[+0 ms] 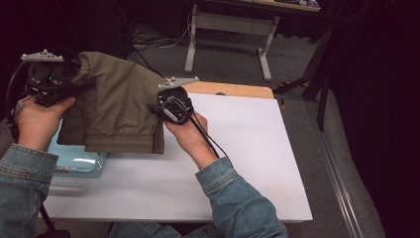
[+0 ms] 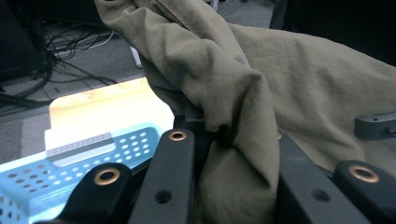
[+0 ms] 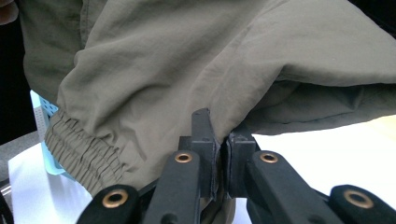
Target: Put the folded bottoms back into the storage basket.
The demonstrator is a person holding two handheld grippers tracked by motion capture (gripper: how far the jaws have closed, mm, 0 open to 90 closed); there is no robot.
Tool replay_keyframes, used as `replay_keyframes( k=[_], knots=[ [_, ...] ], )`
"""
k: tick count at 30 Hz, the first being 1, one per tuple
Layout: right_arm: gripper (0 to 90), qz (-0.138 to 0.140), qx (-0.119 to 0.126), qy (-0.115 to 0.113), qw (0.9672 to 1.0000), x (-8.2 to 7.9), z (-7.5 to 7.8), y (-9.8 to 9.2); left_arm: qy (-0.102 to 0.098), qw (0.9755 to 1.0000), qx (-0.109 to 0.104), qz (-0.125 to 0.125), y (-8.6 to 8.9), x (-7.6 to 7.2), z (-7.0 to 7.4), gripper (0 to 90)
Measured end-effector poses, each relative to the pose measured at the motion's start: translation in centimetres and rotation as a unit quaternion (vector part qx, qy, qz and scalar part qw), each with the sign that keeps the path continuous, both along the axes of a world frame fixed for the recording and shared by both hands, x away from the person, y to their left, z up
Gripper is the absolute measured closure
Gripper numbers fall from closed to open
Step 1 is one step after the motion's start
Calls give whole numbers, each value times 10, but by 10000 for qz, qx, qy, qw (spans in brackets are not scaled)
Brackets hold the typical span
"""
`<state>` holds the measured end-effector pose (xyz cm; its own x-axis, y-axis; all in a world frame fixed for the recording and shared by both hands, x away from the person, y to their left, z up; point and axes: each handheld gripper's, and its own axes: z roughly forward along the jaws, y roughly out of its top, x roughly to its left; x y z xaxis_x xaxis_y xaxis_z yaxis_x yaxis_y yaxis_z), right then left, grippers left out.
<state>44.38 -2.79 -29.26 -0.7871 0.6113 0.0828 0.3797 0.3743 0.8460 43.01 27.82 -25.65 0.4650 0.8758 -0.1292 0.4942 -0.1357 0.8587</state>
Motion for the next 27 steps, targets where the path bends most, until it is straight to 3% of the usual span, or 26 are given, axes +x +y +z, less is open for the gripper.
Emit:
replay_keyframes(
  k=[11, 22, 27],
  knots=[
    [852, 169, -34, -39, 9998, 0, -6, 28, 81, 9998, 67, 157, 25, -4, -4, 826],
    [851, 396, -26, 69, 9992, 4, -15, 55, 171, 9991, 143, 354, 49, -7, -9, 825],
    [850, 492, -95, 120, 9987, 6, -17, 68, 307, 9983, 137, 478, 63, -6, -12, 825]
  ],
)
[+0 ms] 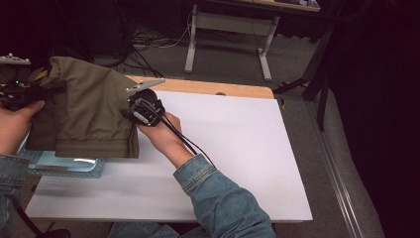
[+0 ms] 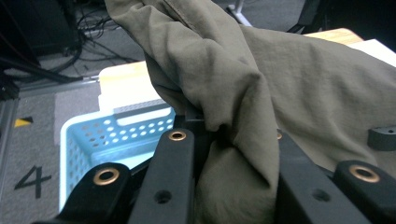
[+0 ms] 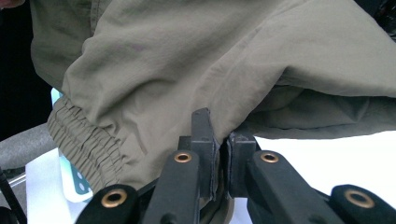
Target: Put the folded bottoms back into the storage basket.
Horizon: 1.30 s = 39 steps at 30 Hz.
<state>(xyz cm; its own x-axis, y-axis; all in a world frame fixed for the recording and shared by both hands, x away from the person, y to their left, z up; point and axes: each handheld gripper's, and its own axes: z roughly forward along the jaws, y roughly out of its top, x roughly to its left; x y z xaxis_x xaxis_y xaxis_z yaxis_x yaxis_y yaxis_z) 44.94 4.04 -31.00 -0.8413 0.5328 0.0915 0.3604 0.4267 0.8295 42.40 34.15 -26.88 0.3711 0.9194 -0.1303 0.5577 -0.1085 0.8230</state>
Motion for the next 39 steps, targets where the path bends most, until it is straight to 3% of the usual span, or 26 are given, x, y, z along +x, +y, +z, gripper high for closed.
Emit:
replay_keyframes(
  k=[15, 27, 30, 39],
  knots=[
    [847, 336, 9, 190, 9993, 2, -11, 37, 167, 9995, 89, 261, 33, -3, -8, 824],
    [844, 400, 71, 395, 9984, 9, -25, 50, 369, 9982, 218, 418, 47, 3, -21, 825],
    [843, 441, 20, 388, 9983, 9, -29, 53, 432, 9977, 319, 409, 49, 5, -26, 824],
    [836, 394, -69, 456, 9982, 13, -40, 55, 587, 9965, 362, 466, 54, 12, -37, 823]
  ],
)
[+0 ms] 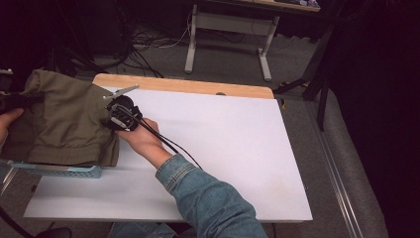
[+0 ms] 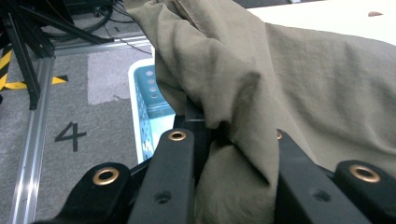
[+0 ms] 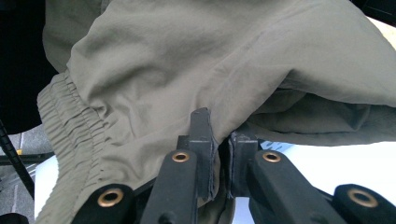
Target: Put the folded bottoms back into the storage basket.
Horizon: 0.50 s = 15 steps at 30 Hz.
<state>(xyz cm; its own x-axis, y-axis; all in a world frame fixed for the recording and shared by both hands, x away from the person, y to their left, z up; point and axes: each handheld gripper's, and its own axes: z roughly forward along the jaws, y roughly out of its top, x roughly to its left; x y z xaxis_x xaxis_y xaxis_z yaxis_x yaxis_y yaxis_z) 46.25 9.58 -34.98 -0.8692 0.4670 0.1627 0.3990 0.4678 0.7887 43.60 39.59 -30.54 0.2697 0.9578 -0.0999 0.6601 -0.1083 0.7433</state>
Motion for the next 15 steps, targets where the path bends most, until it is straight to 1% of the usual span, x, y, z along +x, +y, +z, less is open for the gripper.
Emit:
replay_keyframes(
  k=[7, 8, 10, 11, 13, 15],
  knots=[
    [817, -52, -35, 75, 10000, 5, -9, 1, 110, 9998, 160, -3, 2, 7, -10, 822],
    [814, -55, -44, 96, 9999, 5, -10, 1, 157, 9998, 148, -5, 2, 8, -12, 821],
    [812, -90, -57, 175, 9998, 7, -15, 1, 208, 9996, 212, 40, 3, 12, -17, 821],
    [813, -98, -75, 210, 9997, 8, -17, 1, 257, 9995, 176, 98, 3, 13, -20, 820],
    [815, -114, -110, 248, 9996, 9, -21, 2, 344, 9992, 195, 99, 5, 17, -26, 821],
    [811, -137, -92, 267, 9995, 10, -24, 3, 406, 9989, 189, 169, 7, 20, -32, 821]
  ],
)
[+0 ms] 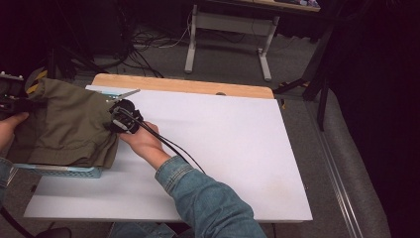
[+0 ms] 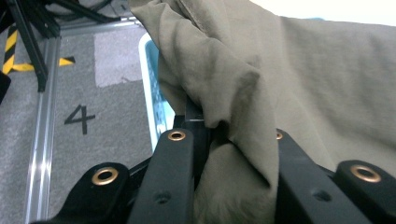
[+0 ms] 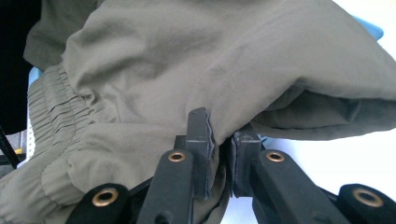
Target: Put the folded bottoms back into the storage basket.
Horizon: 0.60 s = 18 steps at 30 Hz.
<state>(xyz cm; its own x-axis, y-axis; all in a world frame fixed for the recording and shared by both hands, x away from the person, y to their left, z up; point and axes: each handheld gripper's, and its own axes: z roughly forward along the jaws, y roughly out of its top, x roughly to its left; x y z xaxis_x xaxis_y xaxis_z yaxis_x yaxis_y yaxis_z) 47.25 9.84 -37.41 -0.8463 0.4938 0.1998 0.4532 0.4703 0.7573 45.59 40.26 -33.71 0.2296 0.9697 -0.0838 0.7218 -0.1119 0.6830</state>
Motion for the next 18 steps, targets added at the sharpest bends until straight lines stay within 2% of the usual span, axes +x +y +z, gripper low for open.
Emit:
replay_keyframes(
  k=[7, 11, 16, 18],
  knots=[
    [775, -6, -15, 28, 10000, 2, -5, 1, 179, 9998, -24, 91, 5, 8, -14, 819],
    [748, -13, -3, 57, 10000, 2, -8, 2, 214, 9997, 88, 90, 5, 10, -18, 818],
    [647, -84, -35, 21, 10000, 3, -12, 3, 295, 9994, 148, 113, 6, 13, -24, 817],
    [568, -121, -65, -43, 9999, 3, -12, 2, 339, 9991, 192, 153, 5, 14, -27, 810]
  ],
)
